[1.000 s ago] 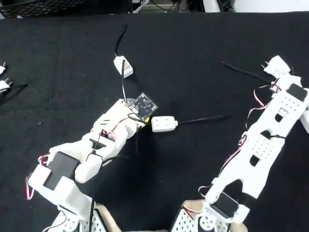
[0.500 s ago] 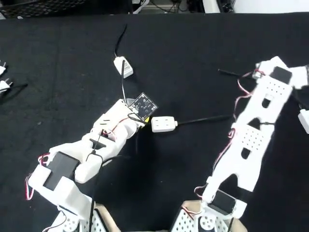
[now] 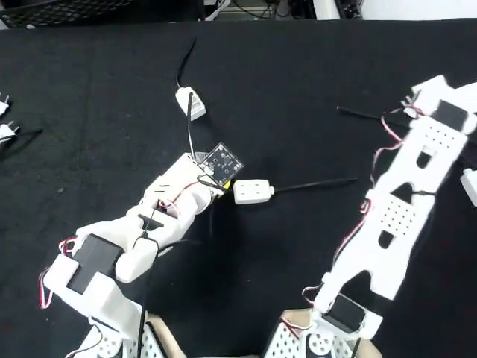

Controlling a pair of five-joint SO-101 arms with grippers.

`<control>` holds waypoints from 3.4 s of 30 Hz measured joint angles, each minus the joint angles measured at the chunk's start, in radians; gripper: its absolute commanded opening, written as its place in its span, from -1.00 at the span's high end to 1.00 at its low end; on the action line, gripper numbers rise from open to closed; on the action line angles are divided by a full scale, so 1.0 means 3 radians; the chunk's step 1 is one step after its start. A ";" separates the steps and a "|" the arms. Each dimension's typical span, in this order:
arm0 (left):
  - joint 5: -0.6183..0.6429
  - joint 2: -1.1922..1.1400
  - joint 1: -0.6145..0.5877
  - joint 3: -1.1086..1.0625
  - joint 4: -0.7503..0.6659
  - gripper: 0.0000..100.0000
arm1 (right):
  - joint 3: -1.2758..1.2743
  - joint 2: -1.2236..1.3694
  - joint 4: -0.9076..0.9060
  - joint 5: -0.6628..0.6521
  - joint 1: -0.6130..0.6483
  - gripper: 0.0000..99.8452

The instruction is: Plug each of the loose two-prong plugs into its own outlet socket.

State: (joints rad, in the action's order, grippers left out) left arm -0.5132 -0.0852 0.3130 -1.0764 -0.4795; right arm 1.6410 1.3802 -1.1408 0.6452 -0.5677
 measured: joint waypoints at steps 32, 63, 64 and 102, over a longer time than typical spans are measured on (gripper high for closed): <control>0.0000 0.0000 0.0000 0.0000 0.0000 0.52 | -0.0020 0.0251 -0.0220 -0.4710 -0.0056 0.66; 0.0000 0.0000 0.0000 -0.0031 0.0000 0.52 | 0.0020 0.0005 -0.1944 -0.5478 -0.0056 0.98; 0.0000 0.0000 0.0000 -0.0031 0.0000 0.52 | 0.0020 -0.0051 -0.1954 -0.5478 -0.0056 0.97; 0.0000 0.0000 0.0000 -0.0031 0.0000 0.52 | 0.0026 0.0164 -0.1862 -0.5222 0.0240 0.95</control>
State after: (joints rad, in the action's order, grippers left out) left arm -0.5132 -0.0852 0.3130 -1.0856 -0.4795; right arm 1.6487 1.4293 -1.6993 -0.9214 -0.4956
